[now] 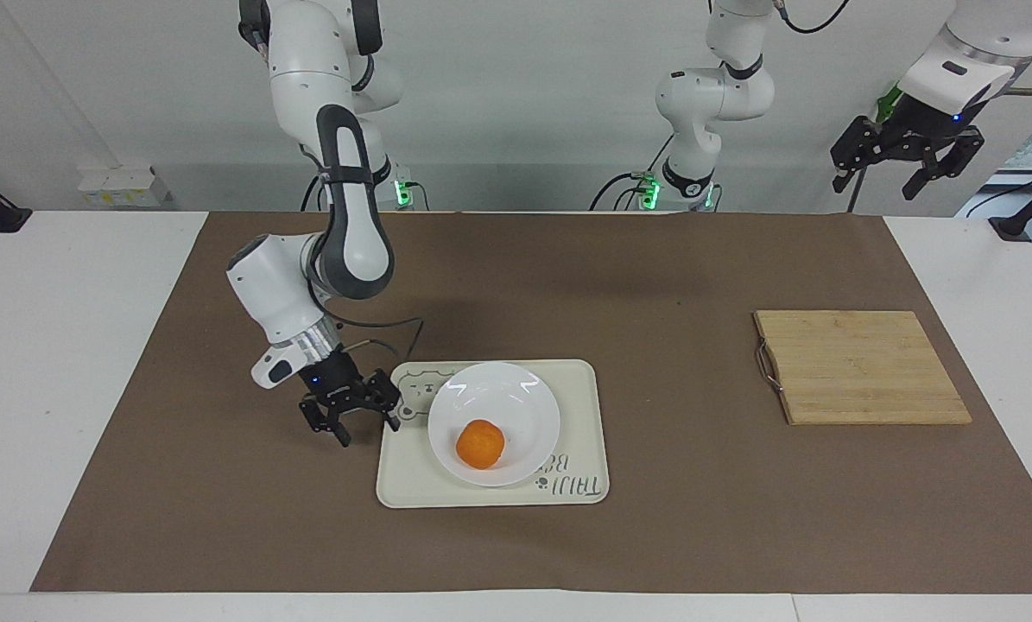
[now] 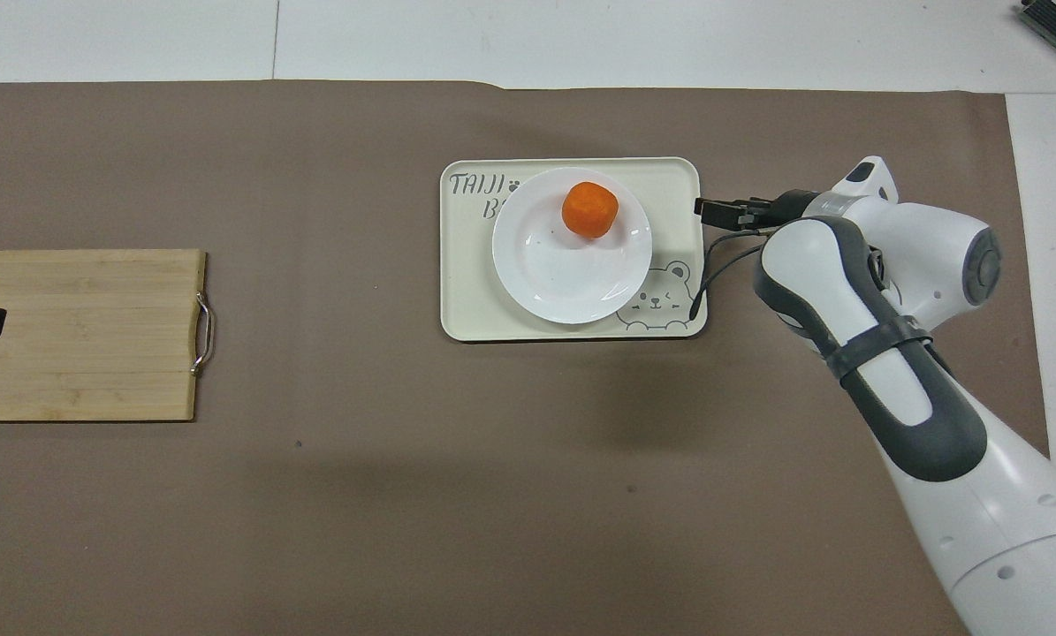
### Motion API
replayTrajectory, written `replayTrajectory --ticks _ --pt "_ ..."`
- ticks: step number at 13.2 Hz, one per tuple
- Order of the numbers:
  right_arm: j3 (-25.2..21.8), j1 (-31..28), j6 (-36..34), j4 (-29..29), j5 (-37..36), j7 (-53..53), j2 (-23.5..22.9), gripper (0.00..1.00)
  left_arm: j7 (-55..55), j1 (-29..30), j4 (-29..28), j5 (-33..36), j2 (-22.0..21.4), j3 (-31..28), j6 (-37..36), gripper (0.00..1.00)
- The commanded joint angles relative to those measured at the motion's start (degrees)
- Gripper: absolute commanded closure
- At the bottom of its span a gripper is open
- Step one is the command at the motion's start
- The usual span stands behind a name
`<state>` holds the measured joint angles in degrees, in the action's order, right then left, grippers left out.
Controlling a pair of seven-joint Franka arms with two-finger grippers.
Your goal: Place orange and plate with both arms
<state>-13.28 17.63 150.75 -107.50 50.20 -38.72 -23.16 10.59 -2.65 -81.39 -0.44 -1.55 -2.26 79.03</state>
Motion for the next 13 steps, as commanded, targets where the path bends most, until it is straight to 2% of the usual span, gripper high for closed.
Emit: replayTrajectory --ticks 1,5,7,11,13 --pt "-4.3 -0.2 -7.8 -1.8 -11.3 4.0 4.5 0.0 -0.2 0.1 0.4 1.0 -0.4 0.1 -1.0 0.0" --pt "-5.8 -0.2 -20.5 3.0 -30.1 18.9 7.7 0.0 -0.2 0.1 0.4 1.0 -0.4 0.1 -1.0 0.0" --pt "-5.7 0.8 -27.7 5.1 -36.8 28.1 9.5 0.0 -0.2 0.1 0.4 1.0 -0.4 0.1 -1.0 0.0" --pt "-5.2 3.5 -37.4 5.0 -41.0 41.2 15.3 0.0 -0.2 0.1 0.4 1.0 -0.4 0.1 -1.0 0.0" --pt "-5.3 2.5 -44.5 5.0 -41.0 42.2 20.1 0.0 -0.2 0.1 0.4 1.0 -0.4 0.1 -1.0 0.0"
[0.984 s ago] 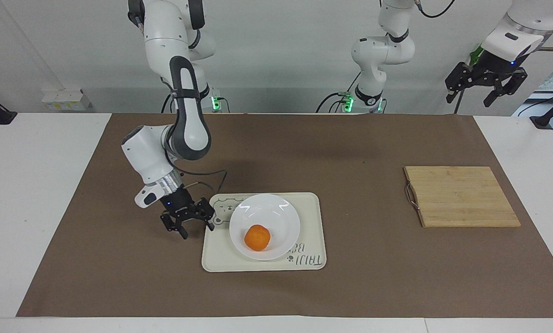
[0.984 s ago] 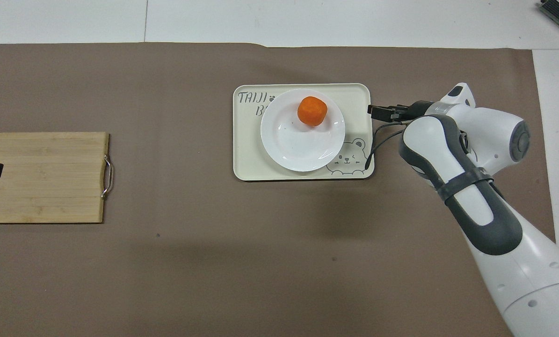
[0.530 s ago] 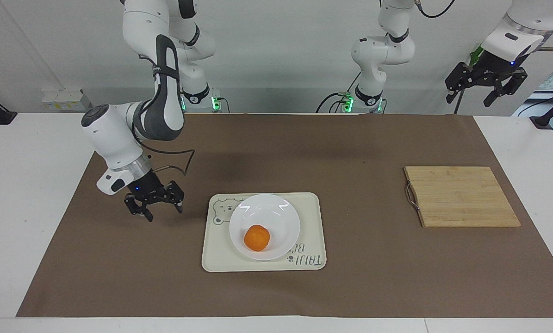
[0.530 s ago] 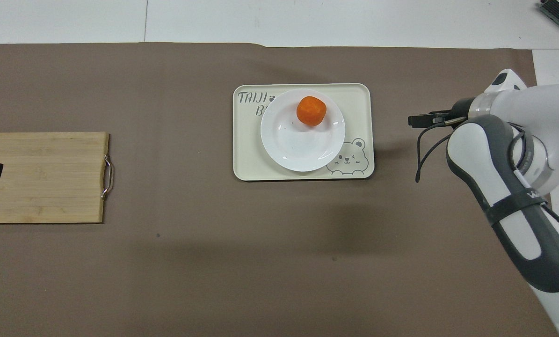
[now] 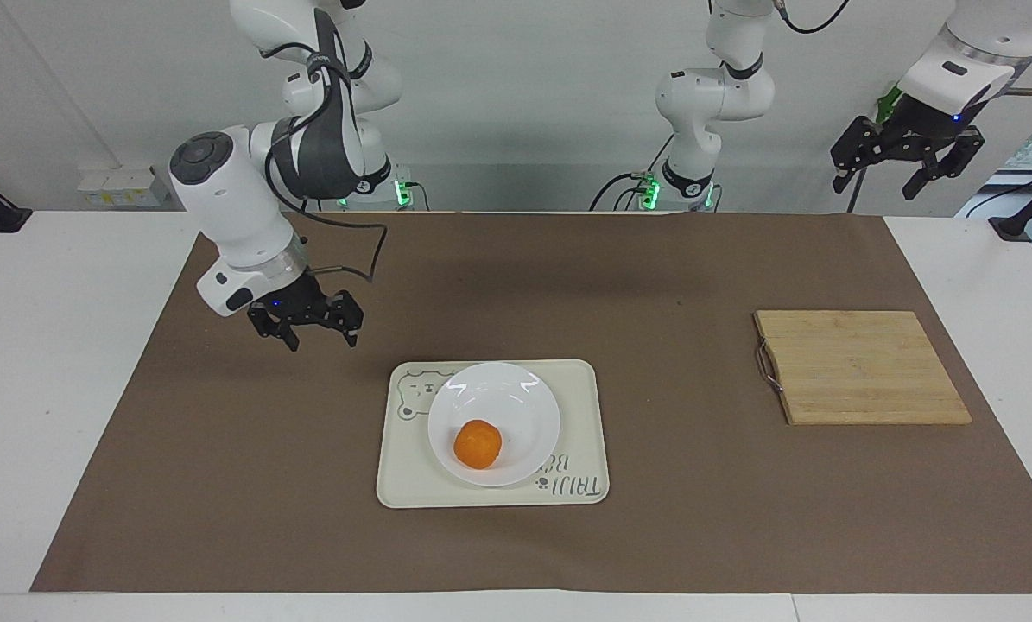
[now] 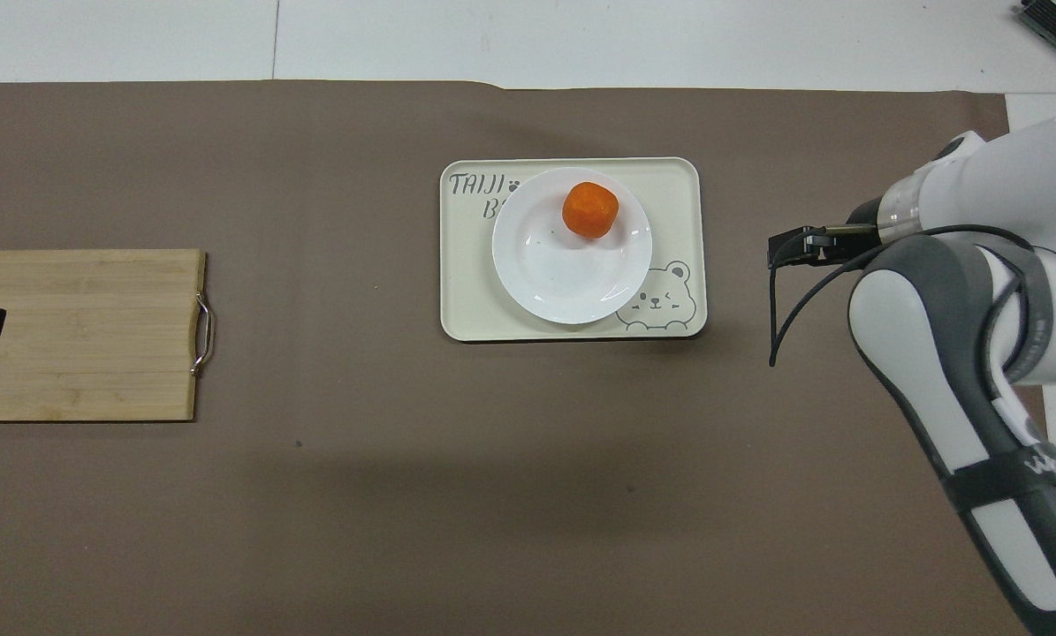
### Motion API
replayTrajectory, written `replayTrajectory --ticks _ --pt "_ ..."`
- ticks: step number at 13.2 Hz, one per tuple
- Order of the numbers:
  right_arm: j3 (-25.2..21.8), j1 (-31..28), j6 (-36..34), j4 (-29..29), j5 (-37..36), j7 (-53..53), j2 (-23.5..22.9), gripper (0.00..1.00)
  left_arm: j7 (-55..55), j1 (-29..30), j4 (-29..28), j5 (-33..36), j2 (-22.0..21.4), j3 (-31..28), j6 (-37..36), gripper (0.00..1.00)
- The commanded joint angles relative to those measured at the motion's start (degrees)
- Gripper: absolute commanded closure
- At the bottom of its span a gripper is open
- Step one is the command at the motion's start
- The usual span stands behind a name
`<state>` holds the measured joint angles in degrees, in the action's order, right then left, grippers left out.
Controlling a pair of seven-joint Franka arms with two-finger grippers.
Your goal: Place orange and plate with both arms
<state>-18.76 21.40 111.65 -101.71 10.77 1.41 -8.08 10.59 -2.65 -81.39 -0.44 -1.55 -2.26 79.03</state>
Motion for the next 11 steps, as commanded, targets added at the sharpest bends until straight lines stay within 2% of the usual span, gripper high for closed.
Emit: replayTrajectory --ticks 1,5,6,11 --pt "-0.3 -1.5 -9.0 -0.8 -1.5 2.1 7.5 0.0 -0.2 0.1 0.4 1.0 -0.4 0.2 -1.0 0.0" --pt "-0.4 -4.8 -21.4 -0.4 -4.1 2.1 14.3 0.0 -0.2 0.1 0.4 1.0 -0.4 0.2 -1.0 0.0" --pt "-0.4 -4.8 -22.0 -0.4 -6.2 1.9 14.9 0.0 -0.2 0.1 0.4 1.0 -0.4 0.2 -1.0 0.0" --pt "-0.4 -6.8 -21.1 1.0 -6.8 0.2 15.0 0.0 -0.2 0.1 0.4 1.0 -0.4 0.2 -1.0 0.0"
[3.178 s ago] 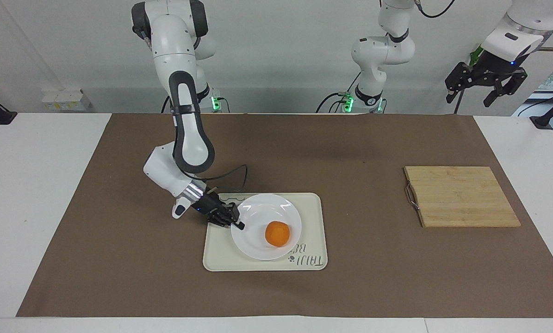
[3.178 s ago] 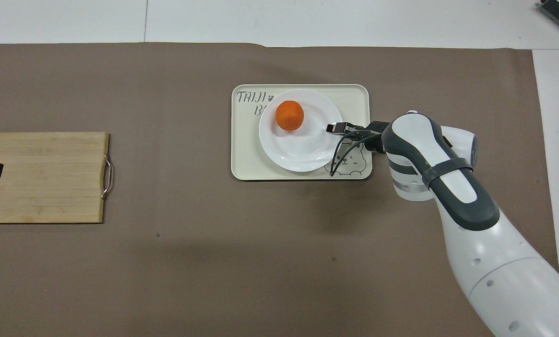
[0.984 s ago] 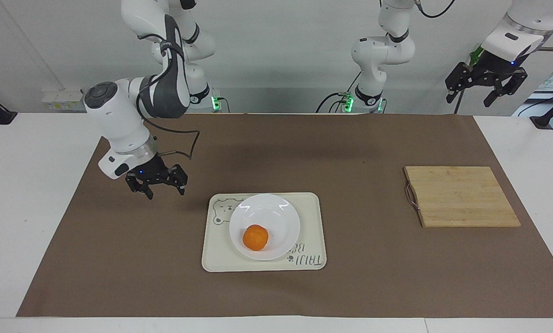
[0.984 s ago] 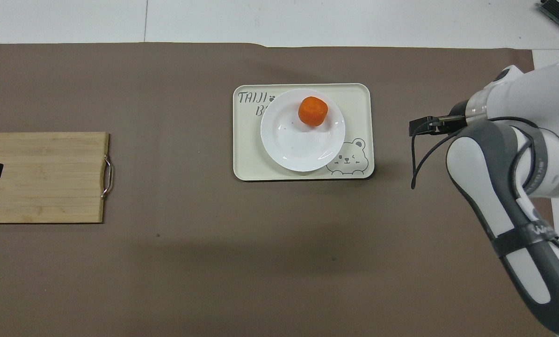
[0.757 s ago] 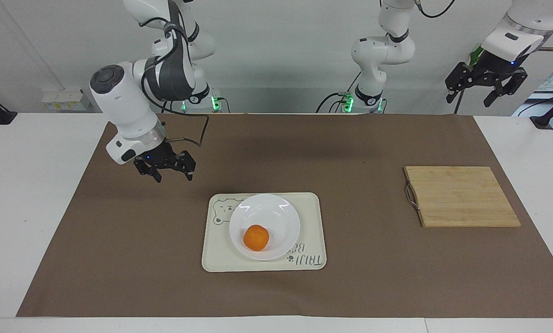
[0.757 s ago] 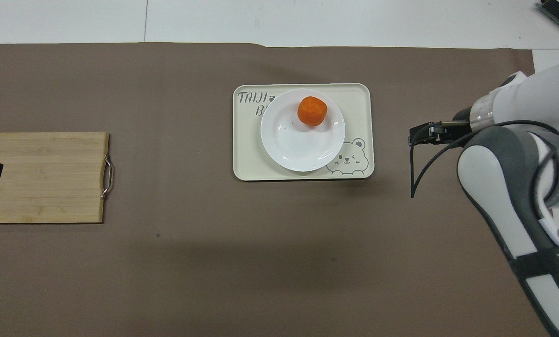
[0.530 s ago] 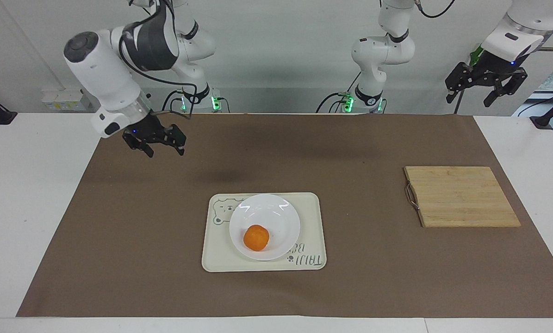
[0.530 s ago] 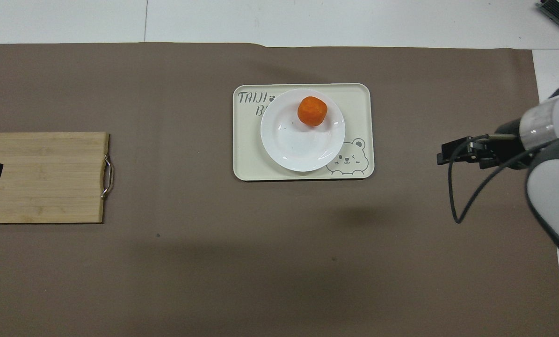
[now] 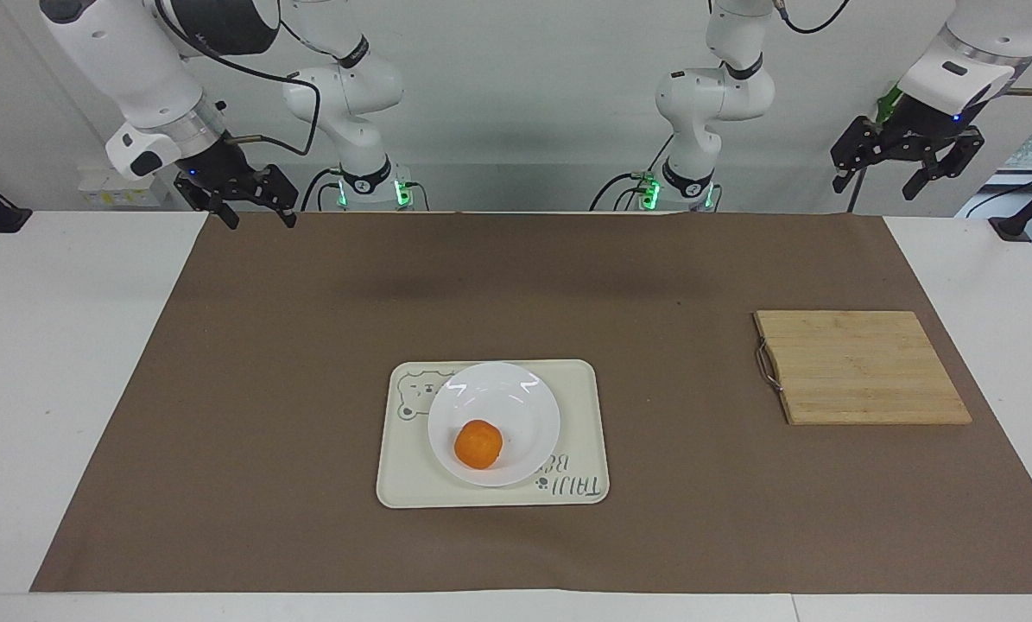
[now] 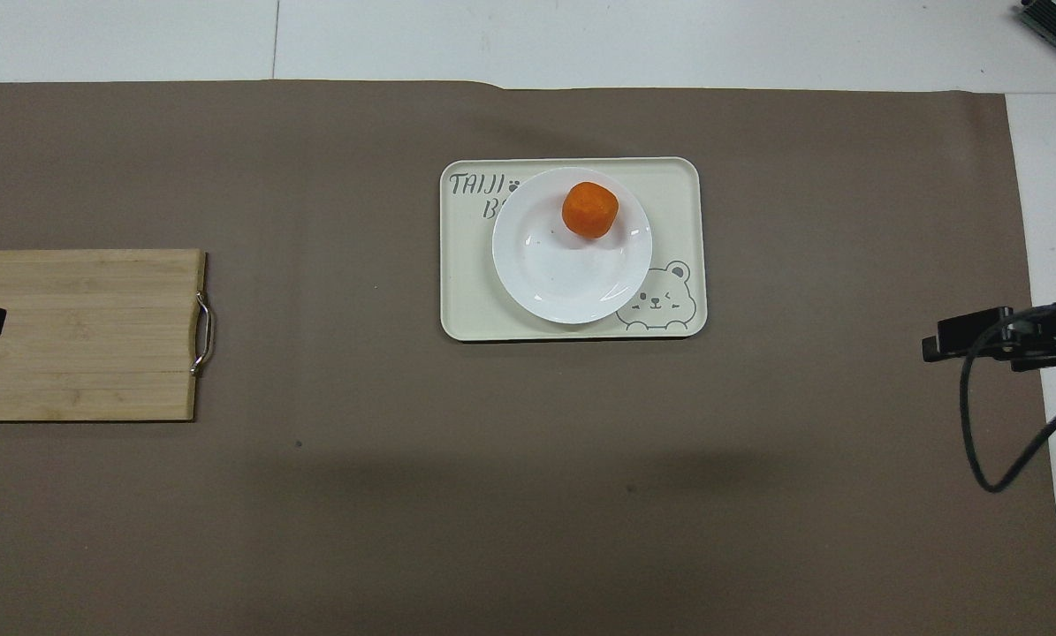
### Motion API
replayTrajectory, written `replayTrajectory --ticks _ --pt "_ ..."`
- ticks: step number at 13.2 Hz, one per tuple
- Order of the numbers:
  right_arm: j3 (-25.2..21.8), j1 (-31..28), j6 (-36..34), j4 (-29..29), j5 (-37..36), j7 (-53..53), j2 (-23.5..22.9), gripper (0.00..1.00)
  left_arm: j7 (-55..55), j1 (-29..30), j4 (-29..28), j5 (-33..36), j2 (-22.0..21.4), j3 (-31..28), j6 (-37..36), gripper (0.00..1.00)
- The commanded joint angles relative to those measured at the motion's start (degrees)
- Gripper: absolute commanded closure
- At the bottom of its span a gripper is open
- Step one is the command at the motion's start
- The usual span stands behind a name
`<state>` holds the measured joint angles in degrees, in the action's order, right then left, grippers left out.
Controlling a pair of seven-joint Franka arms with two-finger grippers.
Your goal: Place orange and plate with both arms
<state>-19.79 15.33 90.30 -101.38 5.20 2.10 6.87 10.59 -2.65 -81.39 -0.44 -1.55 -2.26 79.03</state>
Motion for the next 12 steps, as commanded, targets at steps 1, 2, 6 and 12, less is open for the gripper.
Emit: replayTrajectory --ticks 1,2,6,12 --pt "0.6 -0.8 -0.3 0.8 -1.6 -0.5 0.1 0.0 -0.2 0.1 0.4 1.0 -0.4 0.2 -1.0 0.0" --pt "1.0 -1.1 -0.6 0.8 -2.5 -0.3 0.1 0.0 -0.2 0.1 0.4 1.0 -0.4 0.2 -1.0 0.0" --pt "19.9 -16.2 6.8 0.9 -5.3 0.0 0.3 0.0 -0.2 0.1 0.4 1.0 -0.4 0.2 -1.0 0.0" --pt "16.5 -16.1 -0.5 3.9 -4.1 -0.8 0.1 0.0 -0.2 0.1 0.4 1.0 -0.4 0.2 -1.0 0.0"
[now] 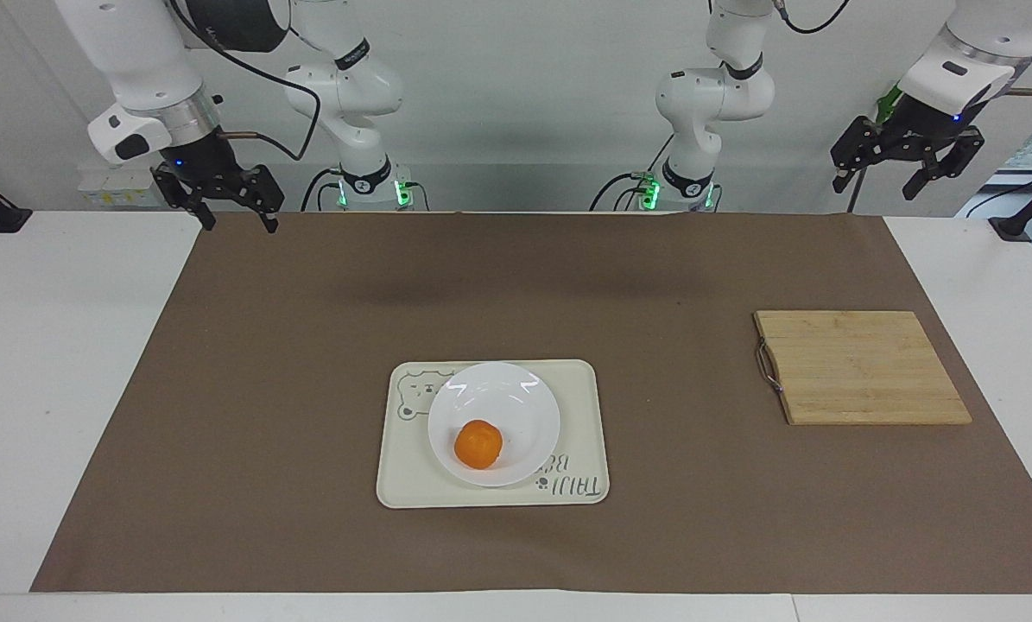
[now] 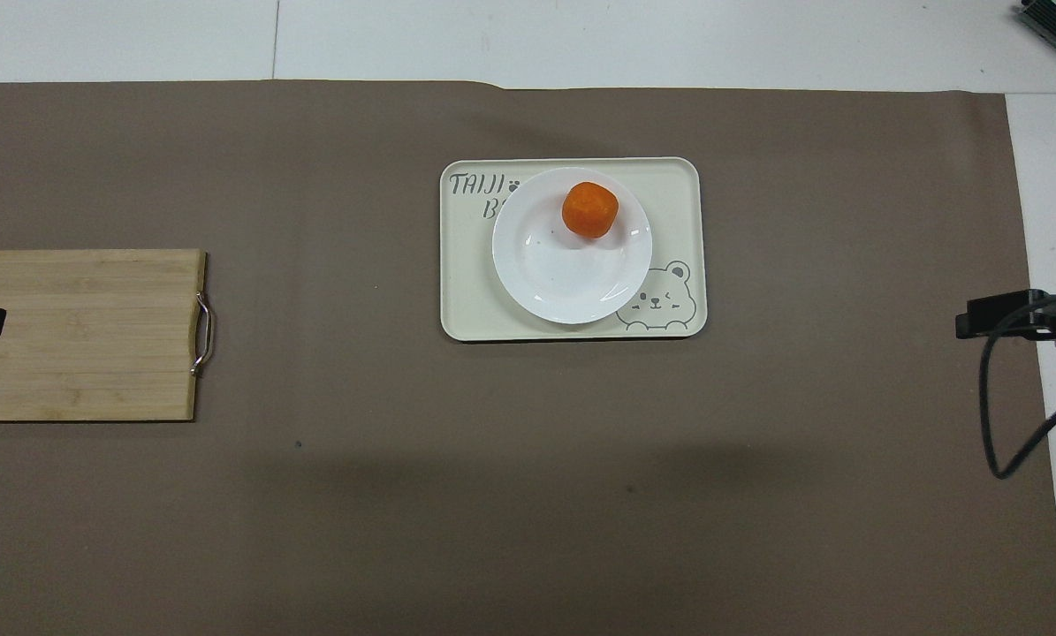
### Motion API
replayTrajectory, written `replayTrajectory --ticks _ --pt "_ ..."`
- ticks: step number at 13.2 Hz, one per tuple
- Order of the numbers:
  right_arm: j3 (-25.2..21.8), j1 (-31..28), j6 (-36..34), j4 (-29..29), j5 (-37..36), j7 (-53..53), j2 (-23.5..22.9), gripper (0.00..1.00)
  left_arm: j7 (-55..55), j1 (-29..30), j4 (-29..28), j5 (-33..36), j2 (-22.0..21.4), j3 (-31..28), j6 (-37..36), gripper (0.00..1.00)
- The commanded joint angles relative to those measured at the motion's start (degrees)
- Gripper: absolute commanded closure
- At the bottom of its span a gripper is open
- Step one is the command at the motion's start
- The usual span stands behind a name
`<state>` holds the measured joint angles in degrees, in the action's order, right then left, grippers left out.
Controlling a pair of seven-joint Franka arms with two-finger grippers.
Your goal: Place orange and plate with both arms
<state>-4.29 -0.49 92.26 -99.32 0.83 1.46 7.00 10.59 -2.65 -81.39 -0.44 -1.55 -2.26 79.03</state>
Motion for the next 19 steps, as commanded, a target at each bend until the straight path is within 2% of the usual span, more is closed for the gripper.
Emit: replayTrajectory --ticks 1,2,7,11,15,19 --pt "1.1 -0.4 -3.0 1.9 0.2 0.3 0.5 0.0 -0.2 0.1 0.4 0.9 -0.4 0.2 -1.0 0.0" --pt "1.0 -0.4 -4.2 2.0 0.1 0.2 0.6 0.0 -0.2 0.1 0.4 0.9 -0.4 0.1 -1.0 0.0" --pt "0.3 -1.1 -15.1 10.0 -1.4 -0.3 1.3 0.0 -0.2 0.1 0.4 1.0 -0.4 0.2 -1.0 0.0" --pt "1.0 -0.9 -15.4 9.0 -1.4 -0.6 3.3 0.0 -0.2 0.1 0.4 1.0 -0.4 0.2 -1.0 0.0" --pt "1.2 -0.5 -11.6 7.7 -4.3 -1.9 3.5 0.0 -0.2 0.1 0.4 0.9 -0.4 0.2 -1.0 0.0" --pt "0.8 -1.0 -11.8 7.1 -3.2 -2.0 3.7 0.0 -0.2 0.1 0.4 1.0 -0.4 0.2 -1.0 0.0"
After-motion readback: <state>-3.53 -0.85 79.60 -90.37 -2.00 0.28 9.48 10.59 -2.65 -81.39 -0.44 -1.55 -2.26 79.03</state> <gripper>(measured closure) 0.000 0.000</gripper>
